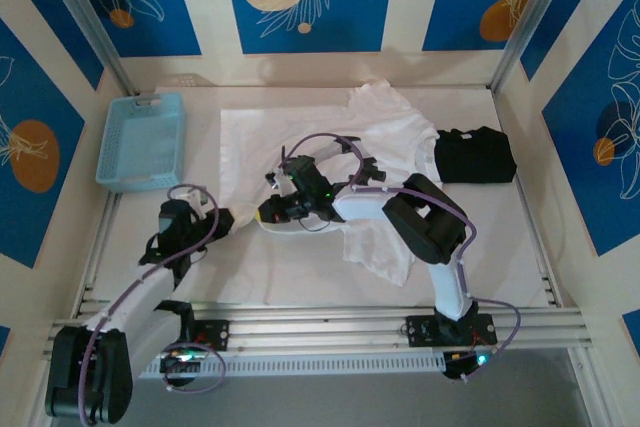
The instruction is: Fold the inside-out t-shirt
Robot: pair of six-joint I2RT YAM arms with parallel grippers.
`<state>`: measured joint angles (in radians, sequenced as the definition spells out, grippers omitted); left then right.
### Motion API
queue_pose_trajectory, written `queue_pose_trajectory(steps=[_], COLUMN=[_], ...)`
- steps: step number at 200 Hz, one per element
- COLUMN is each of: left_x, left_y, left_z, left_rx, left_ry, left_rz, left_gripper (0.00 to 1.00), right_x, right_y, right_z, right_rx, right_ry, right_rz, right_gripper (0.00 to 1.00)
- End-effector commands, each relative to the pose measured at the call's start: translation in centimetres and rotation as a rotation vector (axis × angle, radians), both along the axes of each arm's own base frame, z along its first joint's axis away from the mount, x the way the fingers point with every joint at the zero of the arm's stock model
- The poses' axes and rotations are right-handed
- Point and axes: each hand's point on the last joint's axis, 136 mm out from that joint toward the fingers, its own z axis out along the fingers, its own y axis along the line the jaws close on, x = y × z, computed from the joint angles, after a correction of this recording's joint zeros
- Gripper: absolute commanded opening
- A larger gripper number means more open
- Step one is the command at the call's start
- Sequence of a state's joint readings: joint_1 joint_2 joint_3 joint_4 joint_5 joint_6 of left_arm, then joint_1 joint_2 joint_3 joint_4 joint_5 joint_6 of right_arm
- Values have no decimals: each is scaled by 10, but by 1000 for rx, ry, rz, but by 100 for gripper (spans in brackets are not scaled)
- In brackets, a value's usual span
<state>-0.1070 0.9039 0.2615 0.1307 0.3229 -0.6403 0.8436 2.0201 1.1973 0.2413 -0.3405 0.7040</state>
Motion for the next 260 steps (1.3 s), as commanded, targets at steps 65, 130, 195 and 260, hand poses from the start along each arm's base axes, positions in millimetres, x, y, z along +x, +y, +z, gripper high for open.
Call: queue_pose_trajectory(steps=[65,130,195,260], left_x=[-14,-11,-12,-22], left_y=[24,13,35,65], left_z=[-7,21,55,77], left_rx=[139,84,190,403], left_ry=[167,117,174,210], left_rz=[63,22,41,-20], left_gripper=[0,0,0,0], right_x=[-10,-10,-55,-66], right_y=[-8,-16,-172,-284], right_z=[-14,0,2,-14], right_rx=[-58,-55,-479,-559], right_ry=[25,10,-10,123], right_rz=[28,47,-132,-455], right_gripper=[0,21,50,54])
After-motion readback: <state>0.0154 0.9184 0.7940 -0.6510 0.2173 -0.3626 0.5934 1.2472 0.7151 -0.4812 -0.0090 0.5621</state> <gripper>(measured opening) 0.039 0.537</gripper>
